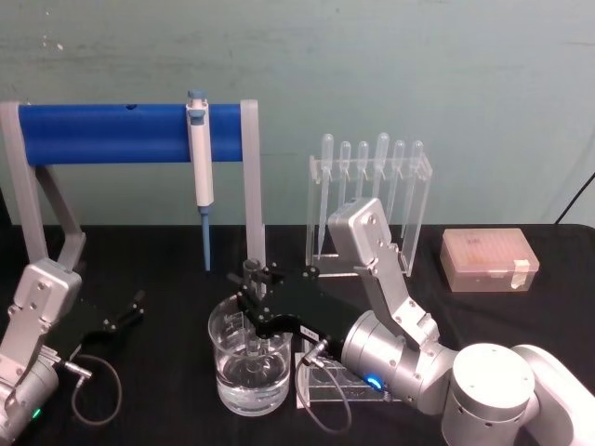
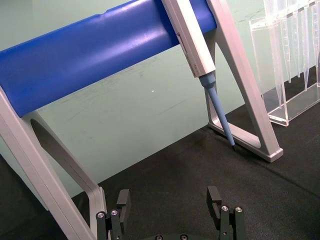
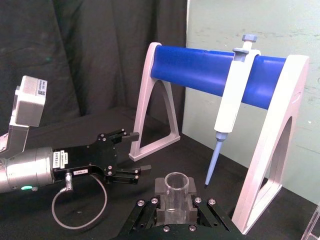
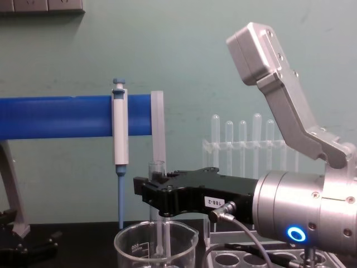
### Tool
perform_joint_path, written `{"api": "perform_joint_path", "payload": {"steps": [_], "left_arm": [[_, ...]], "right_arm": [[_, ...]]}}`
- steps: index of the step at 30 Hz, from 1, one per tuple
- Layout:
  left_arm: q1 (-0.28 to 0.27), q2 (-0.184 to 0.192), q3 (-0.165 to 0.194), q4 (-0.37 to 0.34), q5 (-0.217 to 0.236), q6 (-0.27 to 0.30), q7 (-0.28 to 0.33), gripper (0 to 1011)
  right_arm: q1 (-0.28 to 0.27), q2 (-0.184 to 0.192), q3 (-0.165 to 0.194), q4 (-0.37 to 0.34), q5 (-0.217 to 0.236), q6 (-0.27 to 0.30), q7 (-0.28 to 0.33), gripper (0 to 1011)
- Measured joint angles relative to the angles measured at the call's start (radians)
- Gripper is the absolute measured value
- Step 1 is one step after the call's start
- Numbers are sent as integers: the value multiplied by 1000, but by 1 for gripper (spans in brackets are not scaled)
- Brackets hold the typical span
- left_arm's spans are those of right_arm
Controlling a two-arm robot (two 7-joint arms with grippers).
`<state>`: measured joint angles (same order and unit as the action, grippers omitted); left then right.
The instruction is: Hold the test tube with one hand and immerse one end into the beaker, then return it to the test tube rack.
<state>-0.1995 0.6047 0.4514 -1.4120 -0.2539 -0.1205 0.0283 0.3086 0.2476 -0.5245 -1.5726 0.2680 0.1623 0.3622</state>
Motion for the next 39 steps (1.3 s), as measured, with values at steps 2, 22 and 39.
{"api": "perform_joint_path", "payload": {"steps": [2,22,39], "left_arm": [[0,0,0,0,0,0,0,1000],[0,0,0,0,0,0,0,1000],[0,0,0,0,0,0,0,1000]], "right_arm": [[0,0,0,0,0,0,0,225],[0,0,0,0,0,0,0,225],[0,0,0,0,0,0,0,225]]}}
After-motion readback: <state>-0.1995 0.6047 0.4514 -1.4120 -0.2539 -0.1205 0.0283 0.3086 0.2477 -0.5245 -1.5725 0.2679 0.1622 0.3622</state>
